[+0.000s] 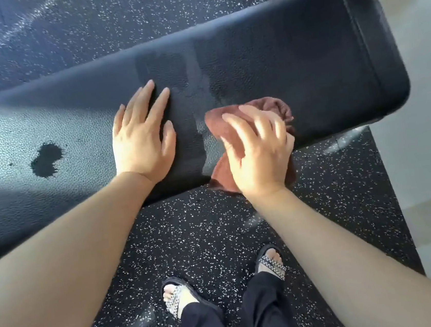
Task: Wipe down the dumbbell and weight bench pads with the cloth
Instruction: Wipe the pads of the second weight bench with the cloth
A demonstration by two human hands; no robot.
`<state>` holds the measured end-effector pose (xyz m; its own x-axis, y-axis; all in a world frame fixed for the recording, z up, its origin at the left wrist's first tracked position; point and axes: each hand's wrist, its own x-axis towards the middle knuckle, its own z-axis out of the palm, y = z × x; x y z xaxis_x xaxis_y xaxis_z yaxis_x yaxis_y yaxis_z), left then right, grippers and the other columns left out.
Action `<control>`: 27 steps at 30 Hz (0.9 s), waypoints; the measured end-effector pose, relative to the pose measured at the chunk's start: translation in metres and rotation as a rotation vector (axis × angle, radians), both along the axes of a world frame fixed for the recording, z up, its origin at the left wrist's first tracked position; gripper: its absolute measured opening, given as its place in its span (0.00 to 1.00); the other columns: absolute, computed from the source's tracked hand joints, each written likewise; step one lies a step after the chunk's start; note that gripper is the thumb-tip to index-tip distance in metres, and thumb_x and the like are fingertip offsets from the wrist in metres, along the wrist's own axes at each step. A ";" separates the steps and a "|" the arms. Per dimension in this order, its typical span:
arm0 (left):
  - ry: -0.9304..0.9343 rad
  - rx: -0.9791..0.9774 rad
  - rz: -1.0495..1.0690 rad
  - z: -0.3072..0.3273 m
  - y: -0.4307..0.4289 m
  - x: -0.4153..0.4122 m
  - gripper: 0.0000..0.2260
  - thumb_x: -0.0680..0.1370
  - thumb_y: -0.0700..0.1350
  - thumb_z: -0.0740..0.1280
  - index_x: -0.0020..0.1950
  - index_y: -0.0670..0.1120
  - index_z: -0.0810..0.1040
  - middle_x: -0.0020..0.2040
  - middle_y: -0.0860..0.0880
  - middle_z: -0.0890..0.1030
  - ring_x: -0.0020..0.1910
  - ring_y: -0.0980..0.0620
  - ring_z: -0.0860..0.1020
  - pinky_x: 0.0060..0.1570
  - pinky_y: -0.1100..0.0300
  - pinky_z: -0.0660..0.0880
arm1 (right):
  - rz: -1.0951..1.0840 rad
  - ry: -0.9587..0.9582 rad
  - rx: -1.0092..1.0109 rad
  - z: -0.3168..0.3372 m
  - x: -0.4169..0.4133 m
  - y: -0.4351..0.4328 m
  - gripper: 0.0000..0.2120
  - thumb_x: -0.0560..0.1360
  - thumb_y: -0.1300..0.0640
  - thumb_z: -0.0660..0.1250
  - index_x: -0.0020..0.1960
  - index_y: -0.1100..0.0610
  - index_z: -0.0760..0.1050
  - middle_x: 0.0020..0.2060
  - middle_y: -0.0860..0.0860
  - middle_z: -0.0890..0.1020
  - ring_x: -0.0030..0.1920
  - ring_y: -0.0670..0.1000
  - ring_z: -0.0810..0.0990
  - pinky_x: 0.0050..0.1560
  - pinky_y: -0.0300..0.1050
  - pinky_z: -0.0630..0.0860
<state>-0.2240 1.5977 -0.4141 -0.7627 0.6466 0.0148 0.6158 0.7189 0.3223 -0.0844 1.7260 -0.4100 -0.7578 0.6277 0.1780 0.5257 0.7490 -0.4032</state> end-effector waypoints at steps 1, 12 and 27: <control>-0.001 0.023 0.036 -0.001 0.000 -0.001 0.24 0.76 0.49 0.56 0.73 0.51 0.65 0.75 0.48 0.62 0.73 0.49 0.60 0.72 0.53 0.50 | -0.031 0.002 -0.011 0.003 -0.009 0.002 0.14 0.71 0.52 0.71 0.56 0.48 0.79 0.59 0.49 0.79 0.60 0.57 0.74 0.49 0.57 0.72; -0.011 -0.037 -0.003 0.000 0.002 -0.005 0.26 0.74 0.50 0.55 0.72 0.49 0.64 0.74 0.47 0.64 0.72 0.47 0.61 0.69 0.51 0.52 | 0.085 -0.165 -0.028 0.016 -0.064 0.020 0.17 0.77 0.45 0.60 0.64 0.47 0.72 0.66 0.49 0.71 0.67 0.55 0.66 0.55 0.58 0.69; -0.054 -0.141 -0.015 0.000 0.004 -0.009 0.27 0.72 0.51 0.57 0.72 0.50 0.62 0.74 0.47 0.62 0.72 0.48 0.59 0.68 0.50 0.52 | 0.049 -0.146 0.056 0.006 -0.081 0.031 0.15 0.74 0.48 0.64 0.60 0.46 0.75 0.62 0.48 0.76 0.63 0.56 0.71 0.52 0.57 0.71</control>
<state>-0.2327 1.6014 -0.4139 -0.7498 0.6511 -0.1179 0.6118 0.7501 0.2513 -0.1658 1.7571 -0.4038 -0.8077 0.5815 0.0972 0.5378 0.7943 -0.2825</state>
